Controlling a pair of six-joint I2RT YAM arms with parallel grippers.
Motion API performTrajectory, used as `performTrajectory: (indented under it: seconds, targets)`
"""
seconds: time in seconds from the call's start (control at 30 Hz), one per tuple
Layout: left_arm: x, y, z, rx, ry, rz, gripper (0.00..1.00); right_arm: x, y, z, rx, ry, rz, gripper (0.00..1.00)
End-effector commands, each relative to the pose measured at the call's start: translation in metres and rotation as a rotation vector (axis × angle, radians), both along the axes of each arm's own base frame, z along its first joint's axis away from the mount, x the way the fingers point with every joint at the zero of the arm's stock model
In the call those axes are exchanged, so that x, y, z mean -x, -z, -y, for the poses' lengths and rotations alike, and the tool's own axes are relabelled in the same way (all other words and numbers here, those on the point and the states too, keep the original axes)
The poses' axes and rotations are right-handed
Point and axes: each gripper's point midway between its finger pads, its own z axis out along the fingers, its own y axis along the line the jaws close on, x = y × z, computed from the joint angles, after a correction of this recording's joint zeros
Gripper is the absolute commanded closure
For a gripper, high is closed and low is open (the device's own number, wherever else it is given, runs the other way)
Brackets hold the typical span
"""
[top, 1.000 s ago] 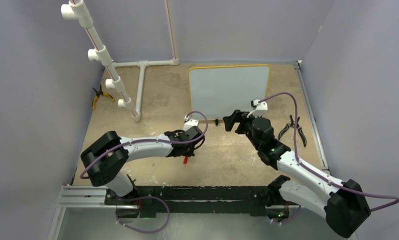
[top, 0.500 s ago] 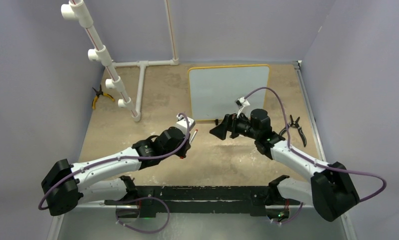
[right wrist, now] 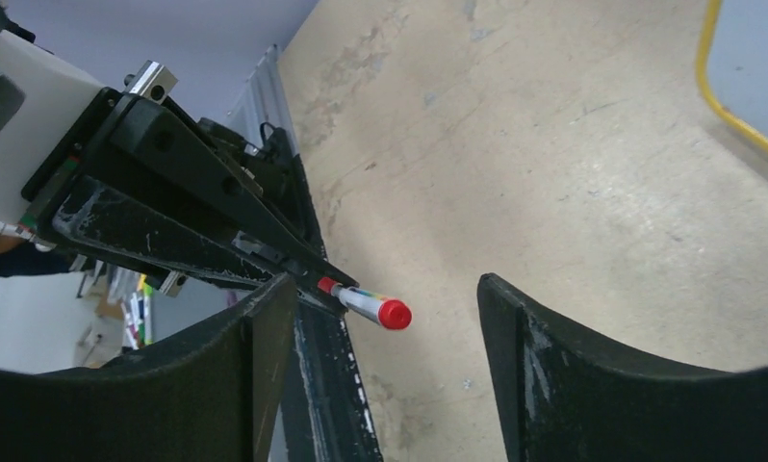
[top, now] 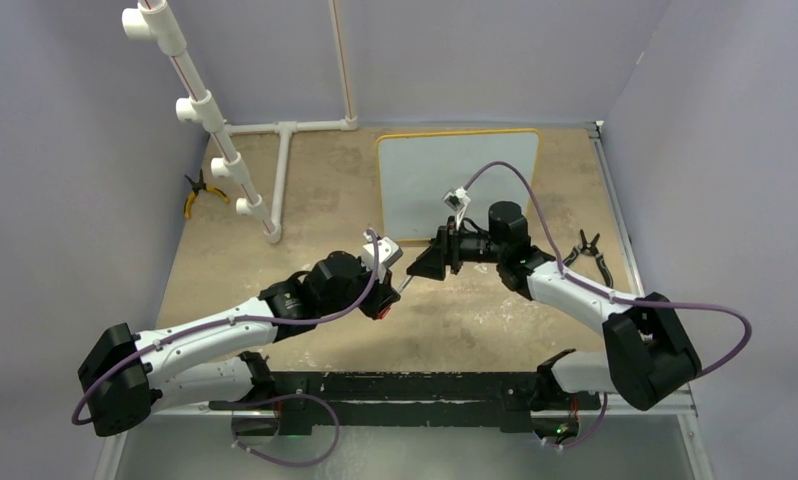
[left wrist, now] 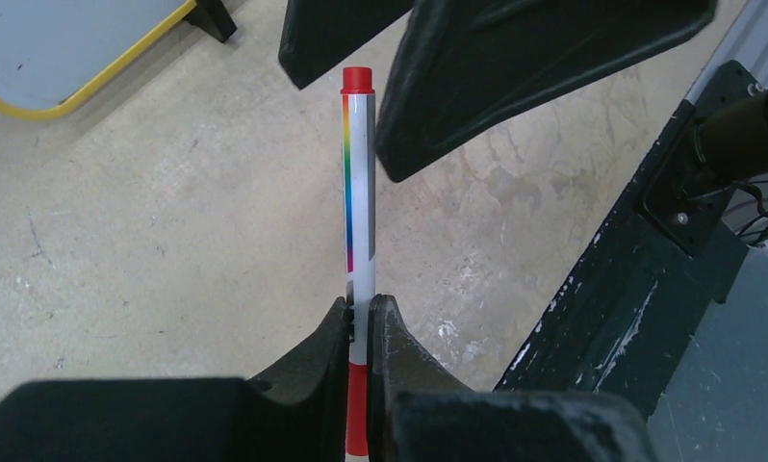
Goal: Write a sentence on the whiteboard
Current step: Open the whiteboard marker at the center of the board.
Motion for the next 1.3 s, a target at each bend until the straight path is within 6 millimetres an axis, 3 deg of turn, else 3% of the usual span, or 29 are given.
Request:
performTrajectory:
  seconds: [0.0, 0.23, 0.43, 0.5, 0.6, 0.63, 0.73, 0.97, 1.13, 1.27]
  targets:
    - [0.007, -0.022, 0.015, 0.064, 0.103, 0.056, 1.0, 0.009, -0.007, -0.008, -0.005, -0.094, 0.016, 0.33]
    - [0.008, -0.023, 0.018, 0.035, 0.139, 0.065, 1.0, 0.021, -0.007, -0.015, -0.013, -0.164, -0.007, 0.58]
    - [0.004, -0.024, 0.019, 0.035, 0.135, 0.084, 1.0, 0.018, -0.001, -0.013, 0.033, -0.145, -0.005, 0.99]
    - [0.003, -0.026, 0.019, 0.04, 0.126, 0.087, 1.0, 0.018, -0.004, -0.012, 0.036, -0.14, 0.003, 1.0]
    - [0.004, -0.023, 0.018, 0.032, 0.125, 0.069, 0.54, 0.014, -0.012, -0.011, 0.037, -0.106, 0.028, 1.0]
    - [0.006, -0.021, 0.018, 0.029, 0.131, 0.059, 0.44, 0.013, -0.015, -0.01, 0.033, -0.094, 0.038, 1.0]
    - [0.012, -0.015, 0.017, 0.023, 0.147, 0.024, 0.34, 0.012, -0.026, -0.009, 0.016, -0.076, 0.062, 1.0]
    - [0.02, -0.008, 0.009, 0.006, 0.131, -0.026, 0.32, 0.013, -0.046, -0.009, -0.005, -0.068, 0.092, 1.0]
    - [0.024, -0.009, 0.009, 0.01, 0.147, -0.041, 0.44, 0.018, -0.049, -0.008, -0.006, -0.09, 0.079, 1.0]
    - [0.028, -0.008, 0.009, -0.007, 0.172, -0.052, 0.67, 0.019, -0.051, -0.008, -0.005, -0.095, 0.08, 1.0]
